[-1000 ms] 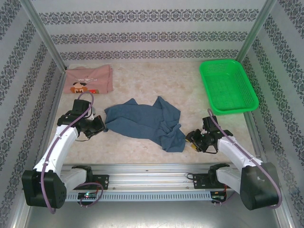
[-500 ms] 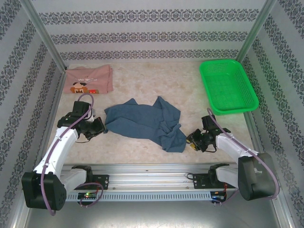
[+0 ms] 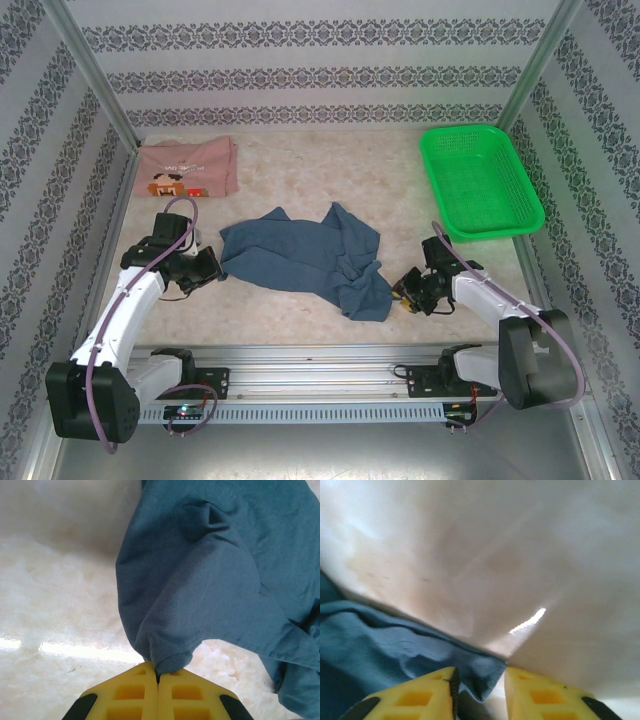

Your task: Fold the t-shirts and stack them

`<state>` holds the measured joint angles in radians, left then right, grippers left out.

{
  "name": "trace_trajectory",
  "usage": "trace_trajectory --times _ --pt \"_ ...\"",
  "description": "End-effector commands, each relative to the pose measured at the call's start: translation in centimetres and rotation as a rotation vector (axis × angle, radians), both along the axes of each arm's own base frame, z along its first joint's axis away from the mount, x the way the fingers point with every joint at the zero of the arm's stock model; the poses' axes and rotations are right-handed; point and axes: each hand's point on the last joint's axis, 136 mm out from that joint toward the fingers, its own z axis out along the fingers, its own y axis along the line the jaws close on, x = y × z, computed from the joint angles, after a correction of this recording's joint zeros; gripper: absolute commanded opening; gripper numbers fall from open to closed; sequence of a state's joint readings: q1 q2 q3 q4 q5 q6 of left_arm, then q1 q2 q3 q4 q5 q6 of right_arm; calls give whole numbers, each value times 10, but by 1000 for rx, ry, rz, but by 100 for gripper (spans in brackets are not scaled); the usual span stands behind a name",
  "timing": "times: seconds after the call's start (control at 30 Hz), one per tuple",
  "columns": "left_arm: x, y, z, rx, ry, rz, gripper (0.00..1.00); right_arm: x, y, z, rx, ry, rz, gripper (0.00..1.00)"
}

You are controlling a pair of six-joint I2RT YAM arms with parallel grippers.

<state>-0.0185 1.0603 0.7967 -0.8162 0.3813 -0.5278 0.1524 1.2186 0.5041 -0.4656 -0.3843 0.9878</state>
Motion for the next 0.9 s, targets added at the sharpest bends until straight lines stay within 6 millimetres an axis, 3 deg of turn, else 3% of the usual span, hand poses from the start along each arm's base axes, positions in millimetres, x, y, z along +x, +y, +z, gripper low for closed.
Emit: trace_trajectory --times 0.0,0.23,0.37,0.6,0.87 --pt "4 2 -2 17 -26 -15 0 12 0 19 7 -94 10 37" --pt "6 1 -4 10 -24 -17 0 -5 0 32 38 -91 -6 38" --pt "7 0 -6 6 -22 -16 0 -11 -1 23 49 -66 -32 39" --pt "9 -1 -5 4 -23 -22 0 -9 -2 8 54 -30 -49 40" --pt "8 -1 -5 5 -23 -25 0 8 -7 2 34 -36 -65 39"
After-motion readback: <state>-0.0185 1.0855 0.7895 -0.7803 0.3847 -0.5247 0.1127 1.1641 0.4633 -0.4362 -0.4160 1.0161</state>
